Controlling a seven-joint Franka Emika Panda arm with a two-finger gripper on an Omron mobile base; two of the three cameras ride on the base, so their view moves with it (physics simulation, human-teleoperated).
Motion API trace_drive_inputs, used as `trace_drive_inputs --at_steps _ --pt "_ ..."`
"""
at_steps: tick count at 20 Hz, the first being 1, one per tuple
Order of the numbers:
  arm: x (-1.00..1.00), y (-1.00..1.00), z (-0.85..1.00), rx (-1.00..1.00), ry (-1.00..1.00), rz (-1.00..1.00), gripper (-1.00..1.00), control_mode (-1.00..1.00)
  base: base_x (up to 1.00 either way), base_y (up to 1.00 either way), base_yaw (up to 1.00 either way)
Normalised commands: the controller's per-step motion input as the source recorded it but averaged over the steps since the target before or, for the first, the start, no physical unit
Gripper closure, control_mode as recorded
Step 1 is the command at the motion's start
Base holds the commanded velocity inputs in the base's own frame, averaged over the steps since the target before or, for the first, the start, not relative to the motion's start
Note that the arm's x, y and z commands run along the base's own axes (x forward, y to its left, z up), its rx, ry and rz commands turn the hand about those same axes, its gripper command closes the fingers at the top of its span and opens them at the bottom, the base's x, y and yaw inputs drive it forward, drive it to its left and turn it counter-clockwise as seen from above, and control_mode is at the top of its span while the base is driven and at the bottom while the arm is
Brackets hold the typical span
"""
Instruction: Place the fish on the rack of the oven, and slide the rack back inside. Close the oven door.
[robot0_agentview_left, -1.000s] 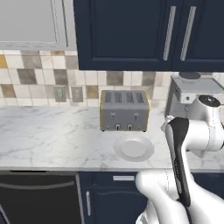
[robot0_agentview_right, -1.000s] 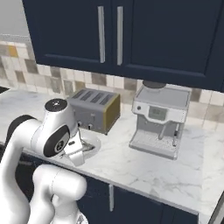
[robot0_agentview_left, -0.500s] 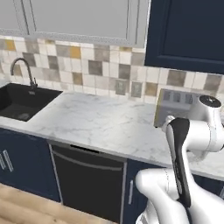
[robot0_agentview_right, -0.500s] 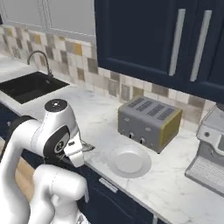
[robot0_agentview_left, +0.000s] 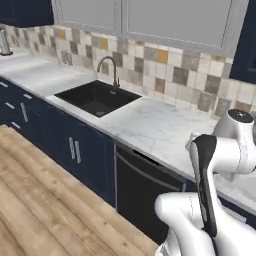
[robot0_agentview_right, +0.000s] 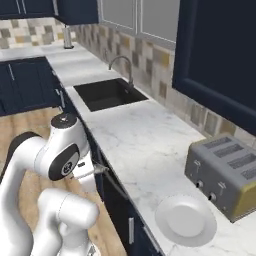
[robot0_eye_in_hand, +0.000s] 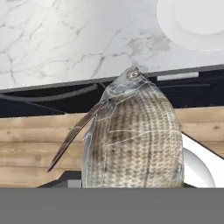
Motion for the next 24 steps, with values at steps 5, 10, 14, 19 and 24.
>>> trace_drive_inputs --at_steps 5,10,14,19,24 --pt "0.00 0.00 0.00 0.00 0.00 0.00 1.00 1.00 0.01 0.02 0.70" --pt "0.00 0.00 0.00 0.00 0.00 0.00 1.00 1.00 0.05 0.00 0.68" --pt "0.00 0.00 0.00 0.00 0.00 0.00 1.00 1.00 0.16 0.07 0.66" --pt "0.00 0.00 0.00 0.00 0.00 0.00 1.00 1.00 0.19 0.15 0.63" --pt "0.00 0.00 0.00 0.00 0.00 0.00 1.00 1.00 0.52 0.25 0.55"
